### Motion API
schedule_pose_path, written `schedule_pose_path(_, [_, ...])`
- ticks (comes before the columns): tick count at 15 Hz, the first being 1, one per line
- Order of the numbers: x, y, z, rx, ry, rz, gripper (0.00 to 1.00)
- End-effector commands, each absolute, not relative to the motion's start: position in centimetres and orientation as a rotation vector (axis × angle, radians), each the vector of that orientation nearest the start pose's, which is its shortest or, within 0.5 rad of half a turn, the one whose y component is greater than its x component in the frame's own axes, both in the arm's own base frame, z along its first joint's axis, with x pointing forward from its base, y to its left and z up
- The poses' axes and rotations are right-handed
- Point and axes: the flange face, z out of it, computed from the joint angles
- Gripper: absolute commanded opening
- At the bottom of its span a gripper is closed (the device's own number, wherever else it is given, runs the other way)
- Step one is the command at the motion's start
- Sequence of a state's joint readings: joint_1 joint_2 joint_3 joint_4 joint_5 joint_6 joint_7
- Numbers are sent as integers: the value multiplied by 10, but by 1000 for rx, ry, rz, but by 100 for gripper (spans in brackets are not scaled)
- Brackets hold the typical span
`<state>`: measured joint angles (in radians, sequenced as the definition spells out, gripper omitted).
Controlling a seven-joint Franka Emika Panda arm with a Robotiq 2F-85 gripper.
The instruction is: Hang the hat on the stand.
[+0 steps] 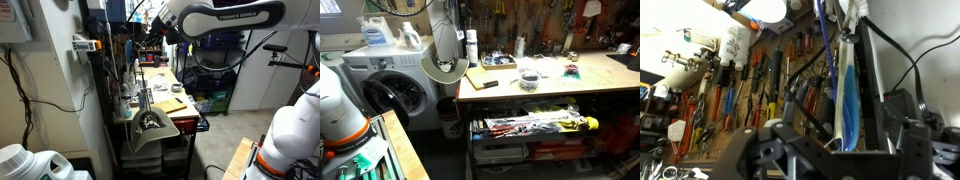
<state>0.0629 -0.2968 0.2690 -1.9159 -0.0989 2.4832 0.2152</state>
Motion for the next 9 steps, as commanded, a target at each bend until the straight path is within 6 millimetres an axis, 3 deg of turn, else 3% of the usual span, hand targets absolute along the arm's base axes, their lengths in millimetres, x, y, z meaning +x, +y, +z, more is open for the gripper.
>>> schedule_pose_path(1, [462, 196, 720, -2852, -281, -1152, 100])
schedule_pose_path(5, [432, 207, 722, -2905, -333, -1002, 100])
schedule_pose_path(9, [404, 219, 718, -2872, -308, -997, 100])
